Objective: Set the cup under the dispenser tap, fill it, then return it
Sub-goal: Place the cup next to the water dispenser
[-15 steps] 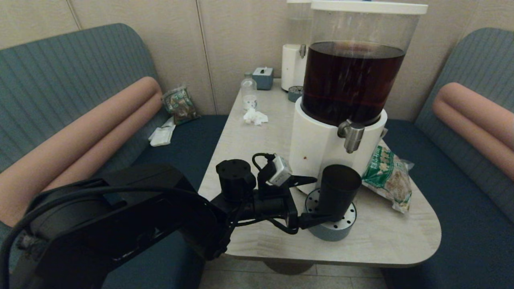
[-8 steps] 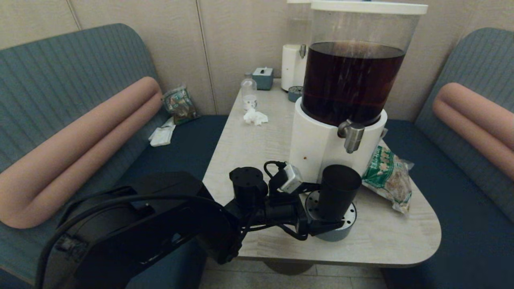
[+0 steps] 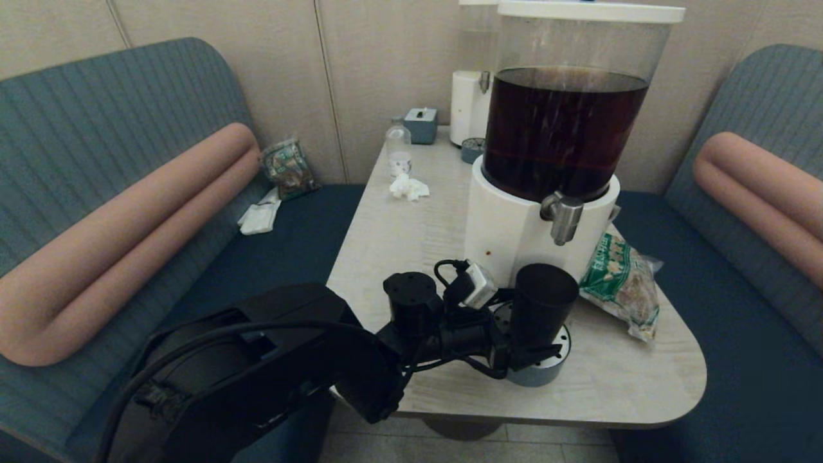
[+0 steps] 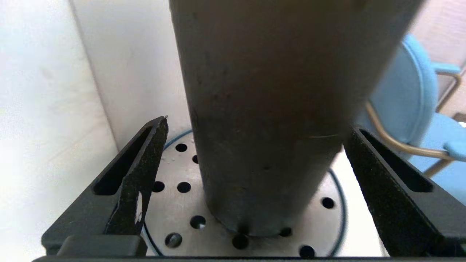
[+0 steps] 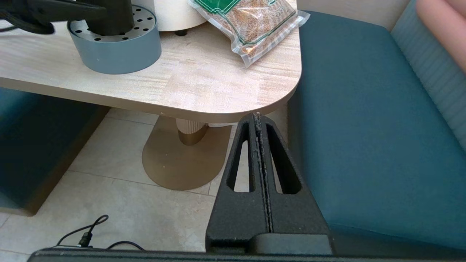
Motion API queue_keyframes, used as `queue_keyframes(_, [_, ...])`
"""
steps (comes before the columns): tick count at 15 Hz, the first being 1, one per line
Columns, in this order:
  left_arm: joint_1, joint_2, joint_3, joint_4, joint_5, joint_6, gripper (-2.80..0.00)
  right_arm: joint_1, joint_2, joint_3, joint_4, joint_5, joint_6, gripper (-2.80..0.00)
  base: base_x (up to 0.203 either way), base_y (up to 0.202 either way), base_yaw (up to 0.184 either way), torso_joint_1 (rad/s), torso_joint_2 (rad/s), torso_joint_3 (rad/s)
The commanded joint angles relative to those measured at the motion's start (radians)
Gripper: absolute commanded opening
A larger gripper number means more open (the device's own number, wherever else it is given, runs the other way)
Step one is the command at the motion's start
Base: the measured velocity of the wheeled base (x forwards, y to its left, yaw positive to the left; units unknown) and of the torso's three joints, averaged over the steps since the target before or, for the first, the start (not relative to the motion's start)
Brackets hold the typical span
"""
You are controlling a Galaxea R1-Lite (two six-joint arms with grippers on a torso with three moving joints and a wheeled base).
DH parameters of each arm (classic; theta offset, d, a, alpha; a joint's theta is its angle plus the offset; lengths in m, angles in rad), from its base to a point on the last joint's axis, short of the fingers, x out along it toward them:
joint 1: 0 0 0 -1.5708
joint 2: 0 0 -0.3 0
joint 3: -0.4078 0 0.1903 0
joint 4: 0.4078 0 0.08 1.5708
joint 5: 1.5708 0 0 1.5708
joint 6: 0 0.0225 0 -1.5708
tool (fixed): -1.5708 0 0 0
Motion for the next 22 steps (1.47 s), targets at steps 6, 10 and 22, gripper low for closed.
queue_keyframes(6, [-0.002, 0.038, -0.078, -0.011, 0.049, -0.029, -2.80, 0.000, 0.001, 0.002, 0.000, 0.001, 0.000, -2.80, 0.000, 0.000, 0.000, 0.000, 0.00, 0.000])
queue_keyframes(10, [-0.009, 0.036, -0.066, -0.052, 0.051, -0.054, -2.80, 0.000, 0.001, 0.001, 0.000, 0.001, -0.001, -2.80, 0.000, 0.000, 0.000, 0.000, 0.00, 0.000])
queue_keyframes(22, [0.021, -0.215, 0.343, -0.184, 0.057, -0.155, -2.80, 0.000, 0.001, 0.001, 0.000, 0.001, -0.001, -2.80, 0.000, 0.000, 0.000, 0.000, 0.00, 0.000])
